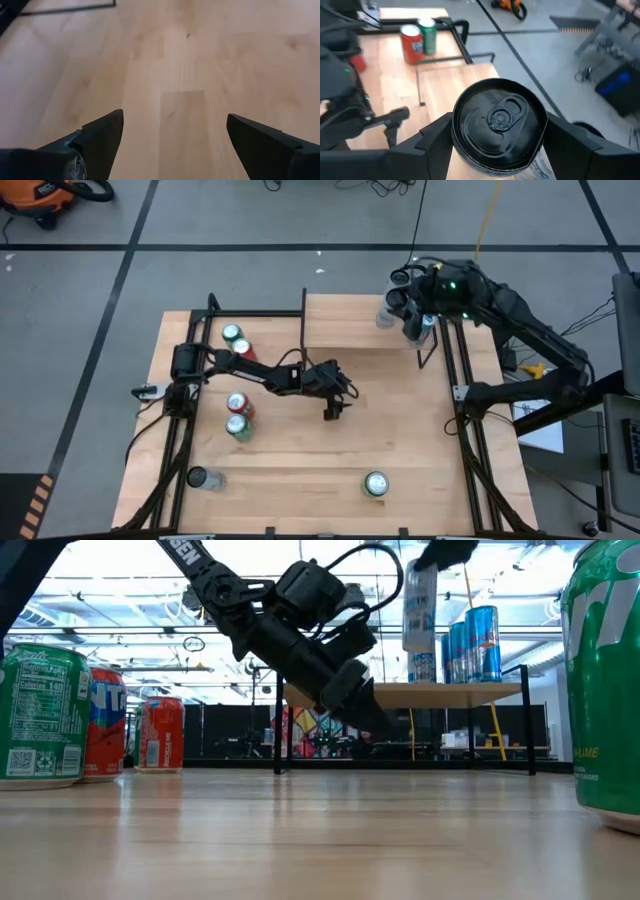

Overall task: Place canned beverage on shelf
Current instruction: Put the right white blue soda can on the shelf aligned with the other white blue soda can

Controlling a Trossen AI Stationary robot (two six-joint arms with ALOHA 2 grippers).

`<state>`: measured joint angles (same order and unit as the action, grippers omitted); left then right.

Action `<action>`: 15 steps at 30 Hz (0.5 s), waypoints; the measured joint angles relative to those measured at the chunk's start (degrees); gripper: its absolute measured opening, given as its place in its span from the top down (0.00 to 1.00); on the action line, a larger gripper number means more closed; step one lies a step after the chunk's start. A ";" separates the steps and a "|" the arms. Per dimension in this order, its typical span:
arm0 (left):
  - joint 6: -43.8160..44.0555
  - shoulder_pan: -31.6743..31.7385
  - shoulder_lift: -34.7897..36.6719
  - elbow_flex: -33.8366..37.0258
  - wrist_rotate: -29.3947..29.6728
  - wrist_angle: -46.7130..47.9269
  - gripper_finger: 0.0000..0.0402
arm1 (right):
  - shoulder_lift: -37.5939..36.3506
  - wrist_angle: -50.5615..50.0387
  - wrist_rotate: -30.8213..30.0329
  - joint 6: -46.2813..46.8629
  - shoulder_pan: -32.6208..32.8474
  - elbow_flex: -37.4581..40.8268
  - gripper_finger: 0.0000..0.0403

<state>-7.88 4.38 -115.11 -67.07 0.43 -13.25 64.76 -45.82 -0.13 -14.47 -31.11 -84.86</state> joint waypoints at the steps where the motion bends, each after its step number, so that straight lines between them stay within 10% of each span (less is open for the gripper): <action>1: 0.00 0.28 0.00 0.00 -0.04 0.61 0.12 | 0.58 -0.38 0.62 -0.09 -1.42 0.00 0.40; 15: -0.02 1.71 0.00 0.00 -0.14 3.56 0.12 | 6.02 -2.02 14.62 -1.61 -14.79 0.00 0.39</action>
<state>-7.90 6.10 -115.11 -67.07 0.30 -9.68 70.78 -47.84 14.50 -16.08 -45.89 -84.86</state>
